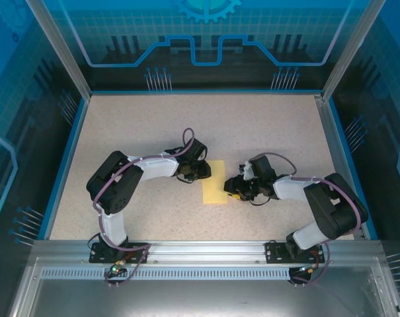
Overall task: Fold a paper plane with a square sheet of paper (pick it up from the middle)
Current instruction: Third fold the triangle at the center of the table.
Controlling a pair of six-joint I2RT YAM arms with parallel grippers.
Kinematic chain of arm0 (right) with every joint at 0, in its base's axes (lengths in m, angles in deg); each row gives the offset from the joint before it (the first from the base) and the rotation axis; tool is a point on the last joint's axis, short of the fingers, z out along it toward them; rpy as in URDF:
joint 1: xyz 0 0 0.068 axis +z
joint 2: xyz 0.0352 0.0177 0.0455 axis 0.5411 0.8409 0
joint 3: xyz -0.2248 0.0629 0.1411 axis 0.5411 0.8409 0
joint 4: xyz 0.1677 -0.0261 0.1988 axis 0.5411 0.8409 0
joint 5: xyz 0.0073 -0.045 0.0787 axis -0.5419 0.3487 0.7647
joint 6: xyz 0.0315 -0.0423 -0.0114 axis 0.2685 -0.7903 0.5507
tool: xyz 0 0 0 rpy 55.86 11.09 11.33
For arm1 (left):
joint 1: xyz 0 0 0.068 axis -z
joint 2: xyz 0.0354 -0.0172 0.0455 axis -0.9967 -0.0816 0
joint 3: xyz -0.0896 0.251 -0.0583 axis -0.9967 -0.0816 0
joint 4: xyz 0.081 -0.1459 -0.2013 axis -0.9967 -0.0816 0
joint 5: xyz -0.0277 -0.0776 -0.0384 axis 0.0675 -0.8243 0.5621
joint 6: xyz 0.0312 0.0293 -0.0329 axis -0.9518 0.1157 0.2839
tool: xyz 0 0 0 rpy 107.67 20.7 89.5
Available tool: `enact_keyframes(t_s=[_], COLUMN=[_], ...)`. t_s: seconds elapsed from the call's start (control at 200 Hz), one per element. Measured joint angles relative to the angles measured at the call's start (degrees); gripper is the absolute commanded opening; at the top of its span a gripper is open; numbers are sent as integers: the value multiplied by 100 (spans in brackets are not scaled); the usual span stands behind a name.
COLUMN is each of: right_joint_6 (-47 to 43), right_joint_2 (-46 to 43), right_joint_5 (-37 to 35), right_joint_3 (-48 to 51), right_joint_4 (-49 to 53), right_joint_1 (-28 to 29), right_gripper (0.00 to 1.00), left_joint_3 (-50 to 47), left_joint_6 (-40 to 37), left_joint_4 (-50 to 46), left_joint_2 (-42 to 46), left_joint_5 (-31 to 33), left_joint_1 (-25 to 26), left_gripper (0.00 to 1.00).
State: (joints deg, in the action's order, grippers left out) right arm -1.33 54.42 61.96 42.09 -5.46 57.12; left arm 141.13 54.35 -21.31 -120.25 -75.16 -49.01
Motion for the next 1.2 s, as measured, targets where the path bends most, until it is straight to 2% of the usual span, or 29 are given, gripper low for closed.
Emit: enact_keyframes(t_s=[0.865,1.2], right_joint_6=[212,256], right_joint_2=[-114,-7], right_joint_5=[280,286], right_joint_3=[149,-205], right_joint_4=[-164,-216], right_joint_1=[52,52], right_gripper=[41,42], left_joint_3=[0,0], left_joint_6=[0,2], left_joint_4=[0,0], left_joint_2=[0,0], left_joint_5=[-4,-4], left_joint_1=[0,0], left_gripper=[27,27])
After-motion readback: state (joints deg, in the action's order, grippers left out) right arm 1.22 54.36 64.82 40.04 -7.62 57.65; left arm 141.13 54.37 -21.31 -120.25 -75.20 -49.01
